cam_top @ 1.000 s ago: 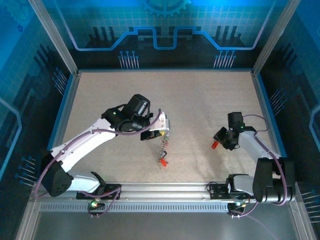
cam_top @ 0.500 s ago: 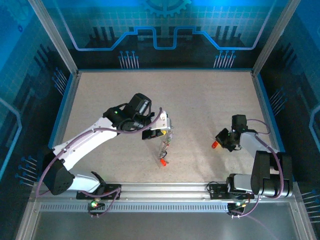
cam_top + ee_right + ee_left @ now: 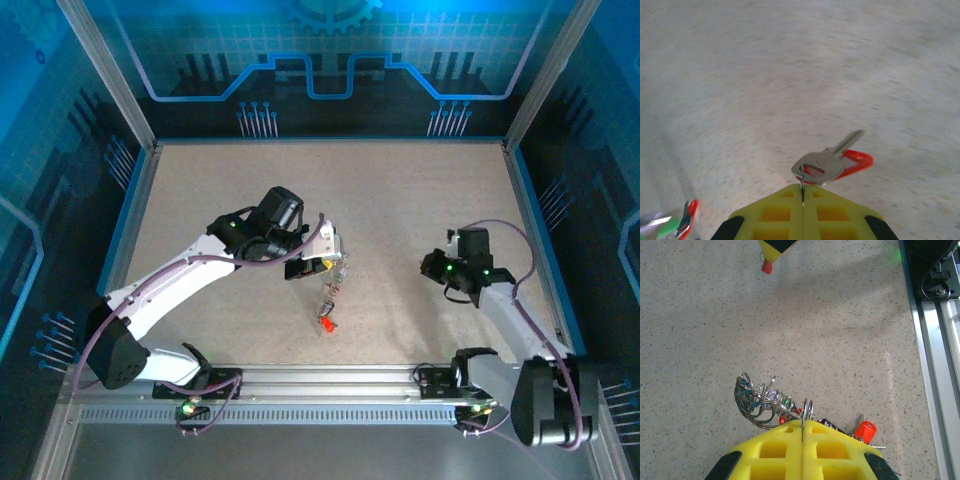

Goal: Put the keys on the keyring

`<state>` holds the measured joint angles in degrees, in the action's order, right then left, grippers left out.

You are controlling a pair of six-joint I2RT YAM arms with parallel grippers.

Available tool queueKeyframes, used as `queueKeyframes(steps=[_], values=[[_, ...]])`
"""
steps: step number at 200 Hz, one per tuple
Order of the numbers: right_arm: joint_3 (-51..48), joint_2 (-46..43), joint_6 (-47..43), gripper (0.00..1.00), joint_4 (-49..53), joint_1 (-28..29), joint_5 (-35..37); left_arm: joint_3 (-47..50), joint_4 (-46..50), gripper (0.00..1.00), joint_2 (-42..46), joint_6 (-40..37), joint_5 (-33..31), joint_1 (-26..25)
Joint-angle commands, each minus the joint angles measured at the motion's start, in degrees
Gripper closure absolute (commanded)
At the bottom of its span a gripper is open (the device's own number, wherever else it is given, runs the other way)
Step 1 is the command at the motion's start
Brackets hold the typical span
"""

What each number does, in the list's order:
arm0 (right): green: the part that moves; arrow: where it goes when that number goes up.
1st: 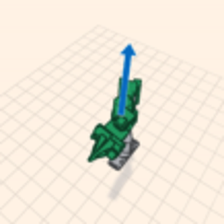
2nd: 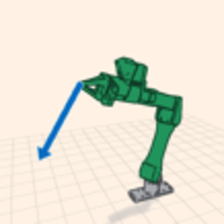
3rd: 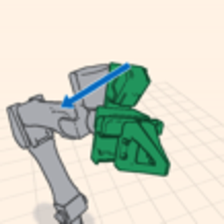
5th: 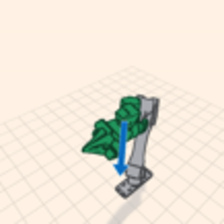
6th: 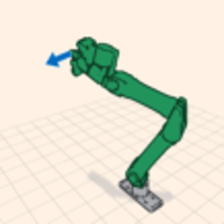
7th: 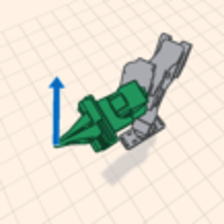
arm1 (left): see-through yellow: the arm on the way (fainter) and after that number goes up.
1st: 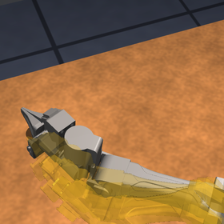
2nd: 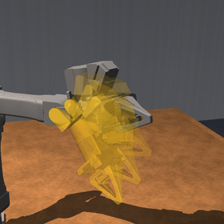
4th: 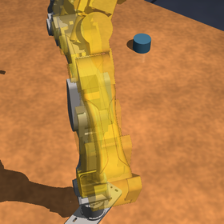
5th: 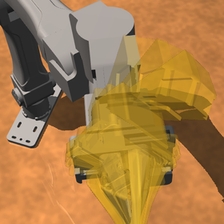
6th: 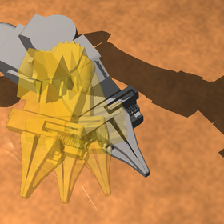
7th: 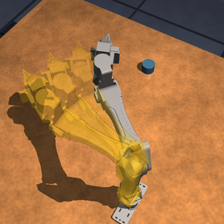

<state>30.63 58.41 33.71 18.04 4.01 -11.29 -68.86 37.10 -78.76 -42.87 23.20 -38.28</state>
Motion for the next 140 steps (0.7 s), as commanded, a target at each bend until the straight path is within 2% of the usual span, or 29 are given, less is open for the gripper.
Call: queueKeyframes(steps=[1, 32, 66, 92, 140], values=[[0.6, -3.0, -6.9, 1.0, -2.1, 6.1, -1.7, -1.5, 0.0, 1.0, 1.2, 3.5, -0.9, 0.9], [1.0, -5.5, -12.5, 1.0, -5.5, 13.1, -5.6, -3.0, 2.4, 1.0, 1.9, 9.8, -5.3, 1.1], [0.9, -6.8, -15.1, 1.0, -11.4, 15.9, -17.3, -3.1, 4.3, 1.0, 3.8, 12.1, -8.0, 1.2], [2.2, -5.9, -16.5, 1.0, -16.0, 18.2, -23.0, -0.7, 0.1, 1.0, 5.4, 13.1, -6.9, 1.2], [7.2, -2.0, -15.7, 1.0, -19.7, 23.6, -26.2, 0.4, -2.4, 1.0, 5.5, 14.0, -7.0, 1.2]])
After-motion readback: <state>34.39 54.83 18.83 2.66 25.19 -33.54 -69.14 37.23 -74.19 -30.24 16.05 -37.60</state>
